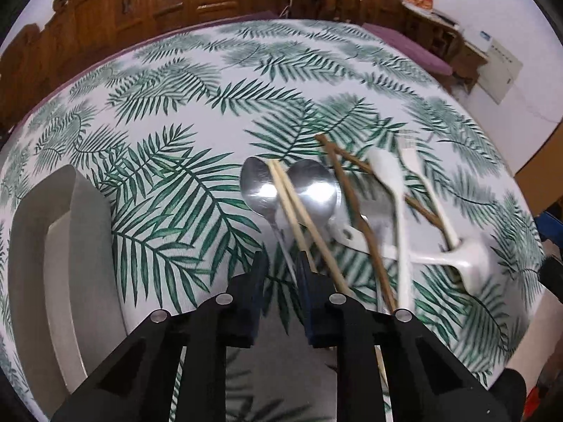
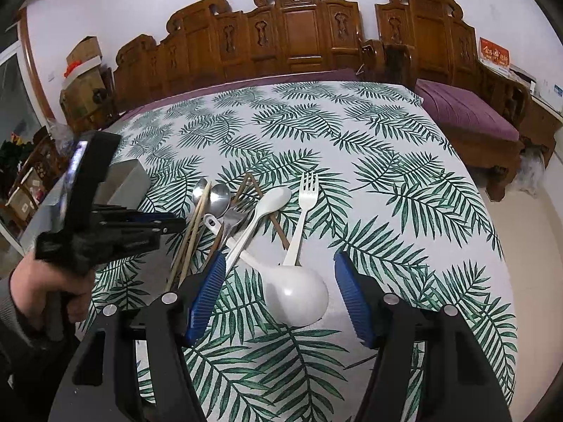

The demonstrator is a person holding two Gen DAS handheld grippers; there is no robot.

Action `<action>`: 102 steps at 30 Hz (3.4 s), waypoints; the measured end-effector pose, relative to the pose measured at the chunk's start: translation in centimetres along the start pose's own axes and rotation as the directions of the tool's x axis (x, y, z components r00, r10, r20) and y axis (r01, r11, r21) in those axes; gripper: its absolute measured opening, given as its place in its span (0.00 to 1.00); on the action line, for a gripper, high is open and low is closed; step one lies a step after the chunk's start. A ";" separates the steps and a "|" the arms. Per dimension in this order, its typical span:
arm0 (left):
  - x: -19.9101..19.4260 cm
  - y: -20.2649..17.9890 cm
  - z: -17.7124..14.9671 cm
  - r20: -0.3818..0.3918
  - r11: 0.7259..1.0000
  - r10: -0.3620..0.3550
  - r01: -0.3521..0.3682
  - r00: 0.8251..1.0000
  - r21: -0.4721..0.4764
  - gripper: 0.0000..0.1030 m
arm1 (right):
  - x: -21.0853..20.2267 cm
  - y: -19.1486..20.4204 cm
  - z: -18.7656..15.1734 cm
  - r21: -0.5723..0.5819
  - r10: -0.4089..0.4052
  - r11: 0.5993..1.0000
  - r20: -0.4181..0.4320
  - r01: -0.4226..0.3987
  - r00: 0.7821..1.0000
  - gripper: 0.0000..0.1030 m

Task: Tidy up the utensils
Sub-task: 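Grasp a steel spoon with the left tool while the right tool grasps a steel fork, then carry the spoon into the grey tray and open the left tool while the right tool lifts the fork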

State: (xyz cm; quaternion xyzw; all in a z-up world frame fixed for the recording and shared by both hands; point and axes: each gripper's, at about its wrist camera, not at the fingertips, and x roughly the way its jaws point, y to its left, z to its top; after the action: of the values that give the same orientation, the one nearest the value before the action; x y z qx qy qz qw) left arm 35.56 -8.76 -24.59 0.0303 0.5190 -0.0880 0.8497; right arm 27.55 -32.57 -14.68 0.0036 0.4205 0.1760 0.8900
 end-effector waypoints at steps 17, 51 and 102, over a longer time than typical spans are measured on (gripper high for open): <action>1.5 0.4 1.5 -0.032 0.999 0.017 -0.016 0.999 0.036 0.02 | -0.4 0.0 0.1 -0.008 0.005 1.000 0.000 -0.005 1.000 0.65; -7.8 1.6 -1.1 0.136 0.993 -0.110 0.104 0.985 0.046 0.02 | 10.5 -1.7 1.4 0.056 -0.033 0.998 -0.152 0.042 0.988 0.35; -6.3 16.1 -5.1 0.041 0.987 0.073 -0.066 0.997 -0.144 0.02 | 5.6 16.5 6.9 -0.134 0.223 0.965 -0.019 -0.224 0.975 0.09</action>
State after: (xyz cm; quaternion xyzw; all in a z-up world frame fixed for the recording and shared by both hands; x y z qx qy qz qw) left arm 31.18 8.55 -21.97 -0.0144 0.5029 -0.0218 0.8640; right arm 30.92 -14.36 -11.83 -0.0098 0.4062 0.3033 0.8619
